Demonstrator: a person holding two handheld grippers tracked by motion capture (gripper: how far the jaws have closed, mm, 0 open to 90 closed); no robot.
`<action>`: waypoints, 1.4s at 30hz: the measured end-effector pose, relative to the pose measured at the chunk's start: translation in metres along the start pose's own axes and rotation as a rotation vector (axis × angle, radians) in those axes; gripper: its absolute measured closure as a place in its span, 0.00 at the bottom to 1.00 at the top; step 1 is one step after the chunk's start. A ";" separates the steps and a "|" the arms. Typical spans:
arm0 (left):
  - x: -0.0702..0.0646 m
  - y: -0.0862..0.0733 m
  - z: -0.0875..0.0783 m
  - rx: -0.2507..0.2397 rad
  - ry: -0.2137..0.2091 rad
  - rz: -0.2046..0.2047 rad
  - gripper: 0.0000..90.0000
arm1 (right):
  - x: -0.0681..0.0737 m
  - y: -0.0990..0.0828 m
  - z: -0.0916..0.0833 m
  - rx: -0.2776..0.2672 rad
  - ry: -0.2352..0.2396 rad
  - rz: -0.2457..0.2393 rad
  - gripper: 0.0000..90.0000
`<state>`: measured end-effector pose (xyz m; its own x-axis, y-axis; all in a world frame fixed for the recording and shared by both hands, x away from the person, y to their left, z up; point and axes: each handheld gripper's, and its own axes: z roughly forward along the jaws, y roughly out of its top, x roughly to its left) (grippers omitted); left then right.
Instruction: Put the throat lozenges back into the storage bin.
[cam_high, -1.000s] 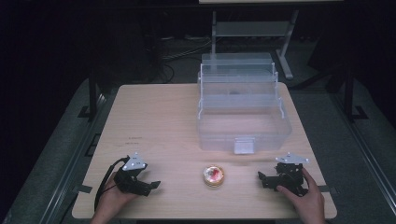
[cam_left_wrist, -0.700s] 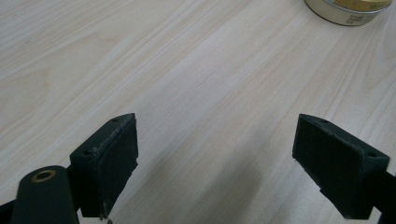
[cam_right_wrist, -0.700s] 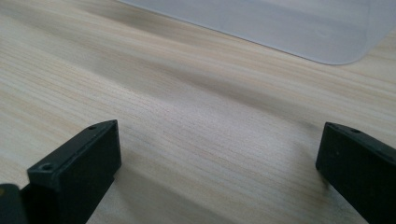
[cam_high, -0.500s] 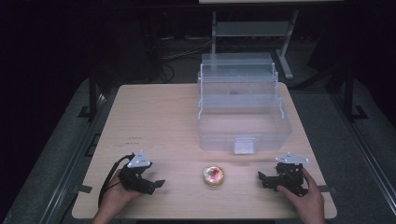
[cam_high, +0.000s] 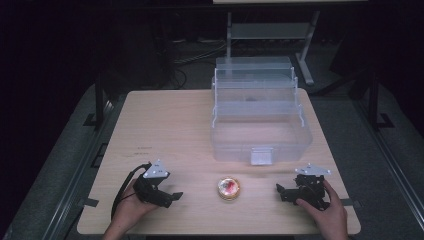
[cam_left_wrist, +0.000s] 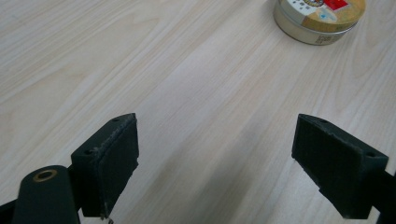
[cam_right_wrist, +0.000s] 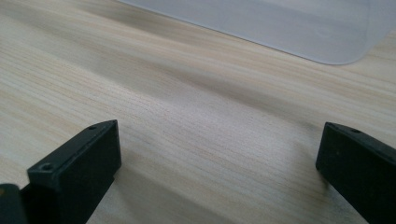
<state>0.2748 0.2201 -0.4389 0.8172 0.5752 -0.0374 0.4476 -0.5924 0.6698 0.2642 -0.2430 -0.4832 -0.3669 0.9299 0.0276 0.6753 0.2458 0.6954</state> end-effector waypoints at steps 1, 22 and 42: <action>-0.001 0.001 0.001 0.001 -0.003 0.000 0.16 | 0.000 0.000 0.000 0.000 0.000 0.000 0.00; -0.011 0.026 0.015 0.012 -0.053 0.052 0.16 | 0.000 0.000 0.000 0.000 0.000 0.000 0.00; -0.023 0.049 0.031 0.037 -0.102 0.110 0.16 | 0.000 0.000 0.000 0.000 0.000 0.000 0.00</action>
<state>0.2890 0.1597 -0.4285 0.8937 0.4466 -0.0417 0.3651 -0.6703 0.6461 0.2642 -0.2430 -0.4832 -0.3666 0.9300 0.0277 0.6755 0.2456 0.6953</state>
